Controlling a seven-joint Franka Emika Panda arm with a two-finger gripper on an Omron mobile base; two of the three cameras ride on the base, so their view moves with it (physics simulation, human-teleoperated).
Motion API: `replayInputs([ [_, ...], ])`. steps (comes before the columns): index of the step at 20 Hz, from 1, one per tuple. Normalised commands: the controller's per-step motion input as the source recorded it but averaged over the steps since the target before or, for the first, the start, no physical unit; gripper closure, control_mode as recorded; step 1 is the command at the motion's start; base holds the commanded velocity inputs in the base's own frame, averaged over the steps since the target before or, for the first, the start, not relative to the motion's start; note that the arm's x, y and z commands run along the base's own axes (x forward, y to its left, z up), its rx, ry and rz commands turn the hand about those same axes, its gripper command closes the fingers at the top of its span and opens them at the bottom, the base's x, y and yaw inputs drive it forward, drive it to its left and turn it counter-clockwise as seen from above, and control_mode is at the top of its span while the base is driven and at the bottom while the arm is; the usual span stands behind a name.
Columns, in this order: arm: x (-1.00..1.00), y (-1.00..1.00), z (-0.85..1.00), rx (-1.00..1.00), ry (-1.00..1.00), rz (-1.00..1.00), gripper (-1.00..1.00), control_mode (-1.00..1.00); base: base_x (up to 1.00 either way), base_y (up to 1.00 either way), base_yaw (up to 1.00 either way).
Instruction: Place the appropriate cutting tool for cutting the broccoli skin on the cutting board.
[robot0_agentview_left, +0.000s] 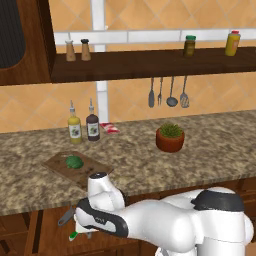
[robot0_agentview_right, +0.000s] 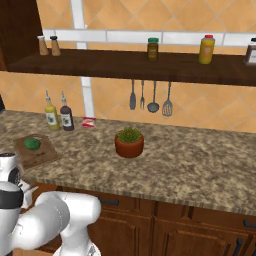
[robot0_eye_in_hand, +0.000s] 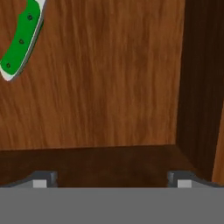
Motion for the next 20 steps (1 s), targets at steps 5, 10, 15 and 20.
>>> replayInputs([
  [5, -0.58, 0.1, -0.33, 0.0, 0.0, -0.03, -1.0, -1.0, 0.0, 0.0, 0.0],
  [10, -0.88, 0.03, -0.13, 0.0, 0.0, -0.03, -1.0, -1.0, 0.0, 0.0, 0.0],
  [15, -0.98, 0.03, 0.14, 0.0, 0.0, -0.06, -1.0, -1.0, 0.0, 0.0, 0.0],
  [20, 0.06, 0.21, 0.57, -0.11, -0.03, -0.06, -1.0, -1.0, 0.0, 0.0, 0.0],
])
